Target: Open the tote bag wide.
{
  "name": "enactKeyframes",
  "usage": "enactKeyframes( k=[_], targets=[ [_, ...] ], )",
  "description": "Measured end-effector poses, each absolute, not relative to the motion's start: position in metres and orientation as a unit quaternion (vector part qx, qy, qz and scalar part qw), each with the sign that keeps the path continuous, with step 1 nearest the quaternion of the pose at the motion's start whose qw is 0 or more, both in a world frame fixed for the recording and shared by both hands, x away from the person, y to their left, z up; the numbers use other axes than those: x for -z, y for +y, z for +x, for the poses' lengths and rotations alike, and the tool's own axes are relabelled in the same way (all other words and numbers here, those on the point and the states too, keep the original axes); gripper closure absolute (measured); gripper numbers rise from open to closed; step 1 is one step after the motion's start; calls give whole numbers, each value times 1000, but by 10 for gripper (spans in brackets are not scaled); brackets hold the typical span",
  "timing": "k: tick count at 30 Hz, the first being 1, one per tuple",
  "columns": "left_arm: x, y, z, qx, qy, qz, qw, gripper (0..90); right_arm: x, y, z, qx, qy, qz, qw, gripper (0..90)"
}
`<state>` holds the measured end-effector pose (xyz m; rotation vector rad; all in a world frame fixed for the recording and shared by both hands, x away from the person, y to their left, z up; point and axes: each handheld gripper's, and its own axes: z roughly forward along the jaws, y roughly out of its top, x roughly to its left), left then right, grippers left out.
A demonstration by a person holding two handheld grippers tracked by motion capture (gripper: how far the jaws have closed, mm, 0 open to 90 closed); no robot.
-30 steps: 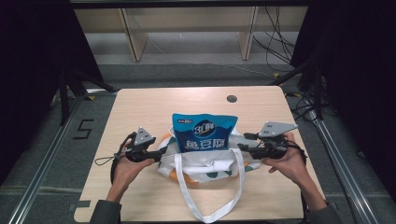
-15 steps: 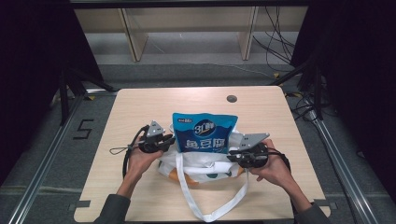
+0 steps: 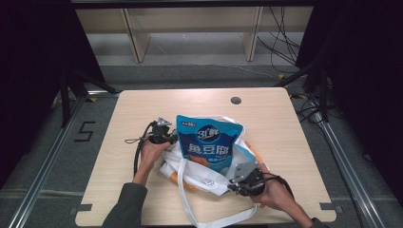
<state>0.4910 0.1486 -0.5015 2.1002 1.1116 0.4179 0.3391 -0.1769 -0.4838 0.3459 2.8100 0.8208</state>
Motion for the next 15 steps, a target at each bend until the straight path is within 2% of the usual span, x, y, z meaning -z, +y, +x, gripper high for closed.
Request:
enactKeyframes(
  k=[4,6,8,10,12,15],
  targets=[
    [500,148,488,-170,434,809,359,812,486,-176,338,-281,947,121,102,798],
    [490,147,483,-170,437,800,373,718,484,-179,340,-292,943,136,87,775],
    [474,150,474,-168,418,813,369,610,479,-183,341,-314,933,160,74,678],
    [461,150,462,-192,412,808,375,560,469,-188,343,-335,924,167,78,587],
    [447,151,445,-196,404,802,395,518,450,-197,342,-378,904,182,78,556],
    [436,158,426,-175,397,798,418,488,427,-208,342,-421,884,177,99,525]
  ],
)
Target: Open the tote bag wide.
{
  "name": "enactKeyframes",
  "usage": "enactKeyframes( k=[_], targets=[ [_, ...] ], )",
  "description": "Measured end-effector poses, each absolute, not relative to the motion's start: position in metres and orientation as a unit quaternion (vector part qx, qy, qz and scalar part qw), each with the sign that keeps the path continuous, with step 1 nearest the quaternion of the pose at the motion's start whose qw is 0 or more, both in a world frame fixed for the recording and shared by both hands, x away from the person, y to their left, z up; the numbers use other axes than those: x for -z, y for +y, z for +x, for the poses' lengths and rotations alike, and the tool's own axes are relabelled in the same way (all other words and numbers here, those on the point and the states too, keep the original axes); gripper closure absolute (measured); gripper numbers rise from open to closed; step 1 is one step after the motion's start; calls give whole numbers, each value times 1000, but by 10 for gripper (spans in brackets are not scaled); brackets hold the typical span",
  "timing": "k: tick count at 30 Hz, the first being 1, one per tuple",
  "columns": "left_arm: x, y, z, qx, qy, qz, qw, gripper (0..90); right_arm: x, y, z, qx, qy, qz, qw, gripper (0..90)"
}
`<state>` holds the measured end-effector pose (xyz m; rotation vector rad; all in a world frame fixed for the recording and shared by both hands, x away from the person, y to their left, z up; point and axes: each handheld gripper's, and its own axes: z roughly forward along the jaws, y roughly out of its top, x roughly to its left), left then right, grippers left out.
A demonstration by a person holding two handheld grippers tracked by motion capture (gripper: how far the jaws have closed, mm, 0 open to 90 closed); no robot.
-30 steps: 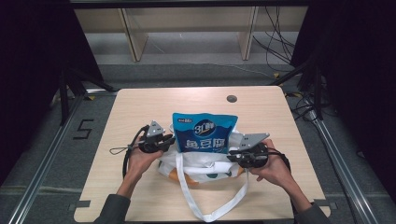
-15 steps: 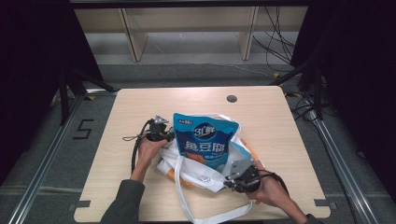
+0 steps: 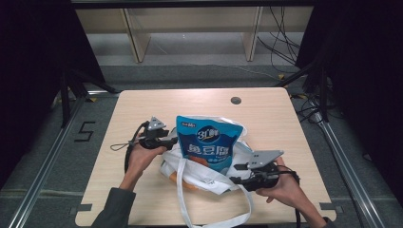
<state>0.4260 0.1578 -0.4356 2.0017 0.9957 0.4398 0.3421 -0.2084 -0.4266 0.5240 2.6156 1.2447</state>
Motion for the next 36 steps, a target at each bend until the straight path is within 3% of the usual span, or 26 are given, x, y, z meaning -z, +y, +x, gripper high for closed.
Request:
enactKeyframes(
  k=[4,9,16,17,19,20,24,28,36],
  targets=[
    [429,162,395,-147,388,795,442,464,405,-225,349,-441,859,211,152,517],
    [433,157,366,-93,389,782,479,423,404,-235,361,-435,848,246,174,512],
    [463,140,351,-43,407,789,457,331,405,-231,384,-417,839,281,207,489],
    [467,138,350,-45,407,790,457,353,407,-229,389,-413,841,275,214,497],
    [472,135,346,-59,380,801,459,500,410,-223,395,-400,849,274,211,521],
    [473,133,344,-77,372,804,458,599,413,-218,403,-393,857,264,206,564],
    [474,135,330,-105,339,823,443,805,422,-204,421,-373,873,239,207,779],
    [484,146,308,-117,307,856,400,844,430,-209,452,-351,859,265,260,858],
    [510,157,292,-115,303,883,341,857,485,-221,485,-292,865,337,231,861]
  ],
)
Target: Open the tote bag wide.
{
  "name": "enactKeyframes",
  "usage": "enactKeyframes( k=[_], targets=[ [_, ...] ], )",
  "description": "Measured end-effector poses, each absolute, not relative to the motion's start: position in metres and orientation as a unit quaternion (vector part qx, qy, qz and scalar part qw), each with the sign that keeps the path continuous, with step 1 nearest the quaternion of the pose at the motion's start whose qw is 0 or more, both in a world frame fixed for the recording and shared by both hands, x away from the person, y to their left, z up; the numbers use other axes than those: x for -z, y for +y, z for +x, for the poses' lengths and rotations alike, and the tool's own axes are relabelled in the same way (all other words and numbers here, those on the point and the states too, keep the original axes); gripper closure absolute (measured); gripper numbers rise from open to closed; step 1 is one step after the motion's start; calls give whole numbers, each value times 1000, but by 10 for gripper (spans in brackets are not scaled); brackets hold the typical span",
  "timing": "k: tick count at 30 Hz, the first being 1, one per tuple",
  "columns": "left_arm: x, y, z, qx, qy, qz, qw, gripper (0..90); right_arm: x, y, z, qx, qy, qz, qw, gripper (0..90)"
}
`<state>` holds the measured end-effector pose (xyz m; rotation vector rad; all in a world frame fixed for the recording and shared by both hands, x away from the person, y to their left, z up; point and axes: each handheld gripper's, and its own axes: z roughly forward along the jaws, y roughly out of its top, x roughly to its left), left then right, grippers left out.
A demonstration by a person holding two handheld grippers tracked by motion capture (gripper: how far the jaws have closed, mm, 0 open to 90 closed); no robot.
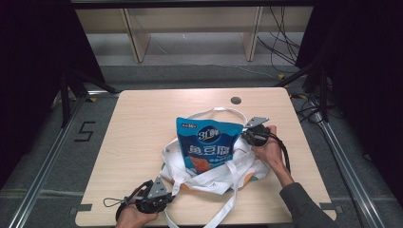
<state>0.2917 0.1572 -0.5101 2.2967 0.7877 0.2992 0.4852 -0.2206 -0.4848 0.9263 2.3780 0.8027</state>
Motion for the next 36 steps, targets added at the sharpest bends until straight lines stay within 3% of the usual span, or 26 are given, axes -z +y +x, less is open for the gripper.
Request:
enactKeyframes(
  k=[5,10,11,13,17,23,29,30,32,34,36],
  targets=[
    [505,159,290,-117,307,881,340,840,498,-218,490,-272,871,343,224,843],
    [482,164,290,-112,332,851,391,544,472,-227,481,-299,848,370,234,601],
    [477,165,289,-111,336,842,407,481,461,-230,474,-315,844,370,228,586],
    [466,168,290,-121,339,831,424,450,441,-234,459,-356,836,357,215,571],
    [443,172,302,-170,337,820,431,495,420,-230,423,-395,851,314,147,557],
    [429,171,342,-211,362,801,427,487,410,-217,377,-408,863,276,114,543],
    [433,168,383,-240,410,778,412,421,426,-202,365,-395,875,262,98,513],
    [438,169,392,-228,419,776,413,421,429,-200,366,-391,879,256,95,528],
    [445,172,400,-216,427,771,421,463,435,-198,366,-387,886,239,93,647],
    [454,174,404,-196,427,772,428,581,437,-197,363,-374,893,223,112,760],
    [461,175,405,-210,414,788,405,674,437,-197,357,-357,903,208,120,831]
  ],
)
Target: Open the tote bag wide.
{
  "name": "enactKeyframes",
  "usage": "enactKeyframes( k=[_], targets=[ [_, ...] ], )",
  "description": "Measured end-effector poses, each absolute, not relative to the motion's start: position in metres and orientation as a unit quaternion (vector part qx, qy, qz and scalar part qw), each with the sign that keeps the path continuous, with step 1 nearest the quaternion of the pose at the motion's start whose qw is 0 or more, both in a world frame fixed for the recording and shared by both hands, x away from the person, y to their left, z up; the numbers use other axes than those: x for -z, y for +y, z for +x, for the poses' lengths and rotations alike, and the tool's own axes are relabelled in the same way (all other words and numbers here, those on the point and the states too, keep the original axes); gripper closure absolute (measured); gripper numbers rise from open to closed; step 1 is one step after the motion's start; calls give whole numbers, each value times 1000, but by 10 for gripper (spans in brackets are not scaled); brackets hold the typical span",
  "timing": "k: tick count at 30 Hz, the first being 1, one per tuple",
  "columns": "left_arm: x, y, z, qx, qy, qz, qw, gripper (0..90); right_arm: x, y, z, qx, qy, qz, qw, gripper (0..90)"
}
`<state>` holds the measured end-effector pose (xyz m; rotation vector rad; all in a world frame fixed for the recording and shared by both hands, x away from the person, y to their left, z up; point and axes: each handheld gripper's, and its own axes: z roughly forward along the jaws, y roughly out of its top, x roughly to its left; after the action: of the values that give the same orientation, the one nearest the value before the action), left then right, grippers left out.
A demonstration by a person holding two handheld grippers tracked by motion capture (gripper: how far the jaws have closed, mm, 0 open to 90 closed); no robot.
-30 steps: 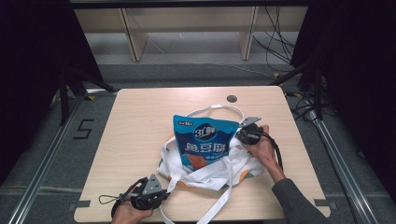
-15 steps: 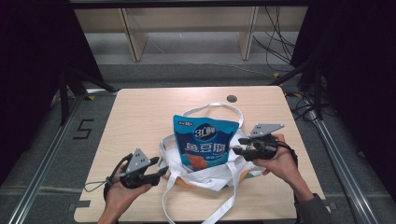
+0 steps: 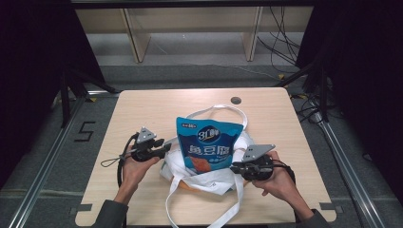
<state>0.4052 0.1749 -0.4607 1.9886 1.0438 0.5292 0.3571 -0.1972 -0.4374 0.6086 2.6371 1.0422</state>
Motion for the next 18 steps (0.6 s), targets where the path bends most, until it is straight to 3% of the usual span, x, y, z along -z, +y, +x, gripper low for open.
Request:
enactKeyframes(
  k=[4,10,14,16,17,18],
  targets=[
    [472,182,406,-219,410,808,361,779,445,-199,338,-329,917,188,126,853],
    [498,182,414,-194,438,799,363,791,487,-194,334,-290,932,200,82,869],
    [500,178,415,-200,445,795,361,788,490,-190,337,-290,934,195,77,867],
    [493,184,416,-189,438,802,358,750,487,-193,336,-294,930,205,77,856],
    [487,185,415,-186,446,793,370,665,484,-195,337,-301,929,204,73,839],
    [477,188,413,-188,440,794,375,639,479,-198,336,-312,926,203,67,821]
  ],
)
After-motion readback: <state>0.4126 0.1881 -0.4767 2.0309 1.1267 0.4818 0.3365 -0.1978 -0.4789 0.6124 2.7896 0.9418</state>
